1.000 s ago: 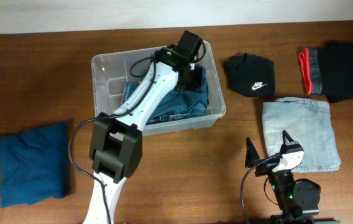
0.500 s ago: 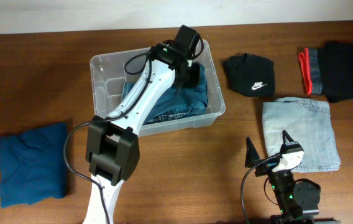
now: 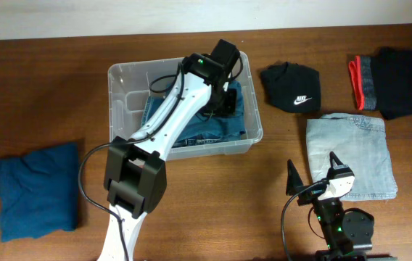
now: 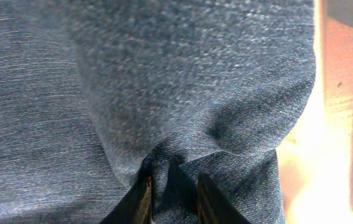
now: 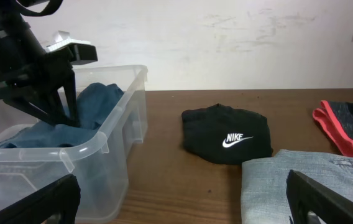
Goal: Pack container
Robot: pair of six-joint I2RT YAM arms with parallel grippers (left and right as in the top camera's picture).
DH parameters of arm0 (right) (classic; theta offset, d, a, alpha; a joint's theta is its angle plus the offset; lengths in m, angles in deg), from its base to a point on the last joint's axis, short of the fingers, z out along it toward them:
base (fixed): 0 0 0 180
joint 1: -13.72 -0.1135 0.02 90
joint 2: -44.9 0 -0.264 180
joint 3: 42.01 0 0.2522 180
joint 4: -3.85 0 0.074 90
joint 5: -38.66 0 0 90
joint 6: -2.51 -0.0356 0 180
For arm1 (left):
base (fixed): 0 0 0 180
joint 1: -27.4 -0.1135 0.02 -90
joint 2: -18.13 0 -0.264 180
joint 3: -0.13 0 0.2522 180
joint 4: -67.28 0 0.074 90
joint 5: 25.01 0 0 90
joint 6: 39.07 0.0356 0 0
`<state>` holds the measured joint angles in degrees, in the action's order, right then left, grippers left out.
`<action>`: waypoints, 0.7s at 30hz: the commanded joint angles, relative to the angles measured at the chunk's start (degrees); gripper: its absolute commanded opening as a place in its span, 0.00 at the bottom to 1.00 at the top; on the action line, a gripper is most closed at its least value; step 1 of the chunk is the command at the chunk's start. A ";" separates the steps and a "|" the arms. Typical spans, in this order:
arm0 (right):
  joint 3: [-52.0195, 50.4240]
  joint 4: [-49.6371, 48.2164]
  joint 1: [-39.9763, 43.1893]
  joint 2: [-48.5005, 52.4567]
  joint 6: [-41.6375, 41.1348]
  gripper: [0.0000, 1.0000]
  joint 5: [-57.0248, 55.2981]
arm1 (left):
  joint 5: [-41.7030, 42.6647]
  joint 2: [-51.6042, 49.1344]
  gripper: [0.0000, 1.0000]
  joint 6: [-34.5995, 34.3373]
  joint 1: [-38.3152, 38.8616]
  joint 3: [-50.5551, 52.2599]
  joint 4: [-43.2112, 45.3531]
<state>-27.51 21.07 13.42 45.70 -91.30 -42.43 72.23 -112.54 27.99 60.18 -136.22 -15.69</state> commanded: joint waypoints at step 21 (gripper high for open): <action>-0.42 0.22 0.37 -0.44 0.42 0.99 -0.52 | 0.46 -1.79 0.42 5.27 -0.59 -11.80 -0.87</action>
<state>-27.51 21.07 13.42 45.70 -91.30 -42.43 73.09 -113.90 31.86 60.94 -145.83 -17.35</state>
